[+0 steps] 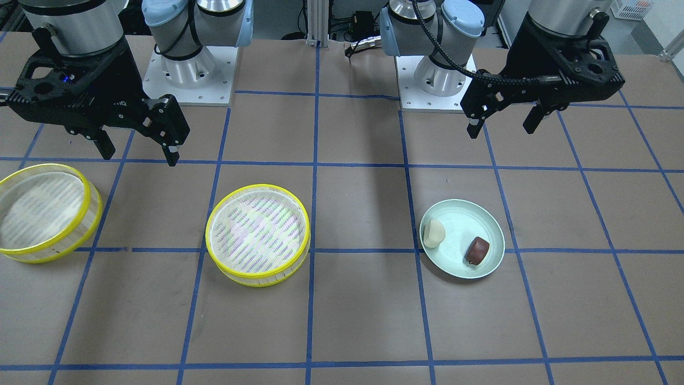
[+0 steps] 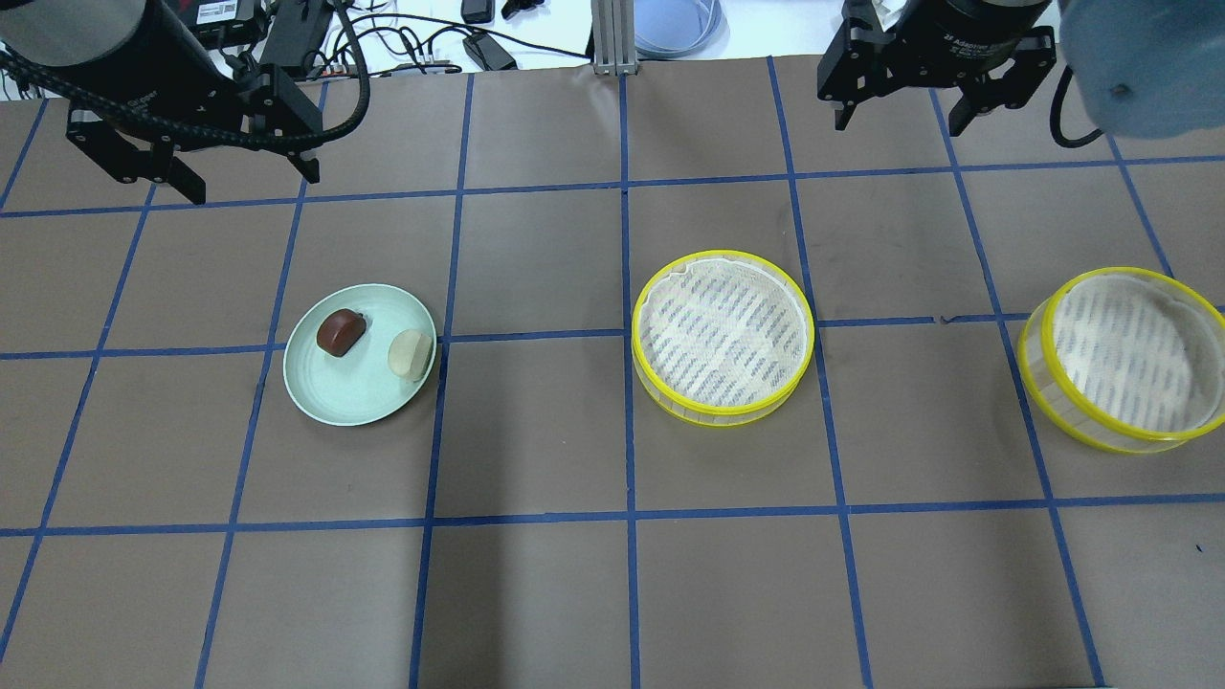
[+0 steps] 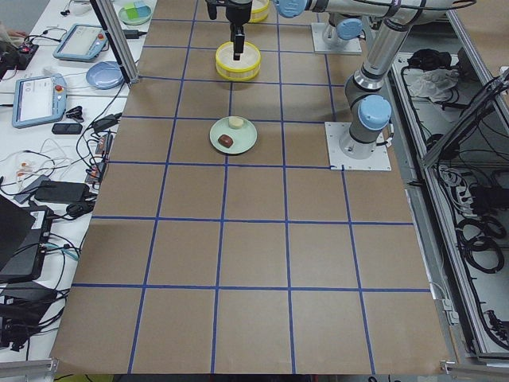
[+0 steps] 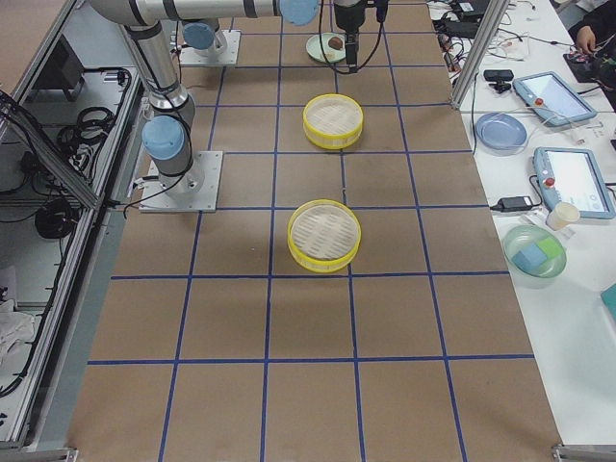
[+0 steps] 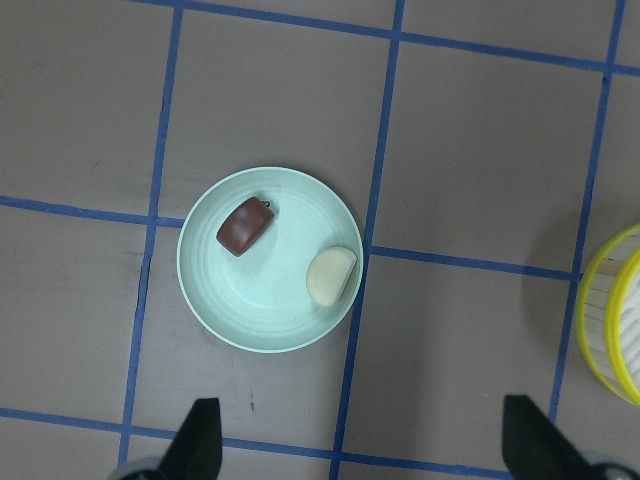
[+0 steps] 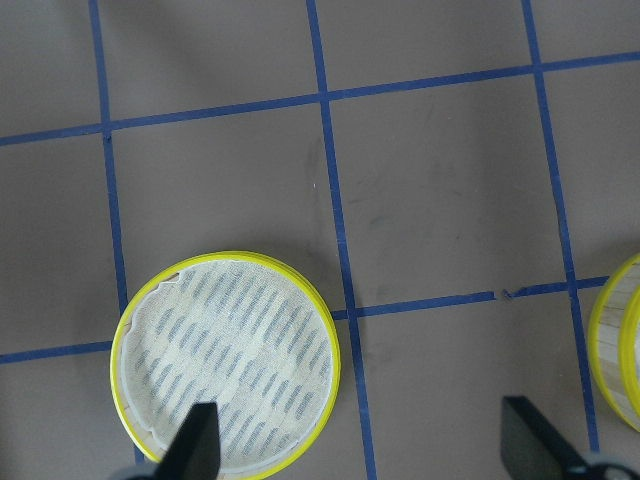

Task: Stack buns with steamer

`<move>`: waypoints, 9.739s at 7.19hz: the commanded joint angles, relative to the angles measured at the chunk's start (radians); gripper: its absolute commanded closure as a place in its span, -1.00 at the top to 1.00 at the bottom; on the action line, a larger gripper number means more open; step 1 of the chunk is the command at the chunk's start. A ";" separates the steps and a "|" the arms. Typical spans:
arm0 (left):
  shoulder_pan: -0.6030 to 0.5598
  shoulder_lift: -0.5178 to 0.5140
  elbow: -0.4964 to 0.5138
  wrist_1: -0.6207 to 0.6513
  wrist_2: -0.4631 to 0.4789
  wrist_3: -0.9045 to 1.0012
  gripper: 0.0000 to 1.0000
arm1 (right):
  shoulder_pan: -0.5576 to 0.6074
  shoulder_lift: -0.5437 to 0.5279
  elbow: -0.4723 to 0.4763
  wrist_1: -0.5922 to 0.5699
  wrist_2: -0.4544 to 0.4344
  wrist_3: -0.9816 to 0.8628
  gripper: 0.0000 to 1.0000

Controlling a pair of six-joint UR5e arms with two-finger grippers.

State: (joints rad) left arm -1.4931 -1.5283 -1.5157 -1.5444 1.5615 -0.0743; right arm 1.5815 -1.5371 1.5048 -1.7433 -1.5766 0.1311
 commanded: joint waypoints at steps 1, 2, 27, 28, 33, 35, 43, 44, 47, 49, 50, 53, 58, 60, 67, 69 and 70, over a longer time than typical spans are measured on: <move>0.011 -0.022 0.000 0.012 0.003 0.008 1.00 | 0.000 0.000 0.000 0.001 0.000 -0.001 1.00; 0.016 -0.044 0.003 0.033 -0.003 0.011 1.00 | 0.000 0.000 0.000 0.001 0.000 -0.001 1.00; 0.019 -0.435 -0.262 0.394 -0.071 0.028 -1.00 | -0.784 0.405 0.279 -0.456 -0.157 -1.038 0.16; 0.017 -0.414 -0.236 0.397 -0.060 0.028 -1.00 | -0.782 0.405 0.276 -0.456 -0.157 -1.038 -0.22; -0.215 -0.355 0.014 0.237 -0.159 -0.447 -1.00 | -0.782 0.396 0.273 -0.440 -0.161 -1.033 -1.00; -0.368 -0.387 0.011 0.379 -0.219 -0.704 -1.00 | -0.782 0.352 0.264 -0.430 -0.163 -1.030 -1.00; -0.484 -0.478 -0.036 0.457 -0.251 -0.831 0.96 | -0.449 0.106 0.124 -0.004 -0.135 -0.647 -1.00; -0.486 -0.475 -0.044 0.457 -0.253 -0.825 0.99 | -0.401 0.101 0.120 0.002 -0.132 -0.624 -1.00; -0.475 -0.441 -0.037 0.461 -0.251 -0.820 1.00 | -0.269 0.126 0.133 0.014 -0.117 -0.449 -1.00; -0.473 -0.432 -0.041 0.466 -0.245 -0.817 1.00 | -0.084 0.187 0.133 -0.001 -0.098 -0.204 -1.00; -0.426 -0.409 -0.040 0.452 -0.250 -0.805 1.00 | -0.037 0.214 0.133 -0.001 -0.097 -0.152 -1.00; -0.288 -0.307 -0.032 0.327 -0.250 -0.583 1.00 | 0.011 0.247 0.135 -0.028 -0.082 -0.110 -1.00; 0.063 -0.223 -0.067 0.093 -0.130 -0.019 1.00 | 0.063 0.279 0.234 -0.215 -0.074 -0.132 -1.00; 0.169 -0.242 -0.176 0.108 -0.106 0.154 1.00 | 0.060 0.279 0.275 -0.277 -0.075 -0.169 -1.00; 0.212 -0.397 -0.201 0.357 -0.069 0.179 0.99 | 0.061 0.279 0.264 -0.272 -0.098 -0.156 -1.00; 0.212 -0.397 -0.202 0.356 -0.070 0.177 0.99 | 0.060 0.279 0.264 -0.274 -0.109 -0.157 0.90; 0.212 -0.397 -0.202 0.356 -0.070 0.177 0.99 | 0.060 0.266 0.262 -0.277 -0.106 -0.154 1.00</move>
State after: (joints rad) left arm -1.2808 -1.9246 -1.7177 -1.1886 1.4915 0.1033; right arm 1.6416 -1.2610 1.7683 -2.0171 -1.6831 -0.0249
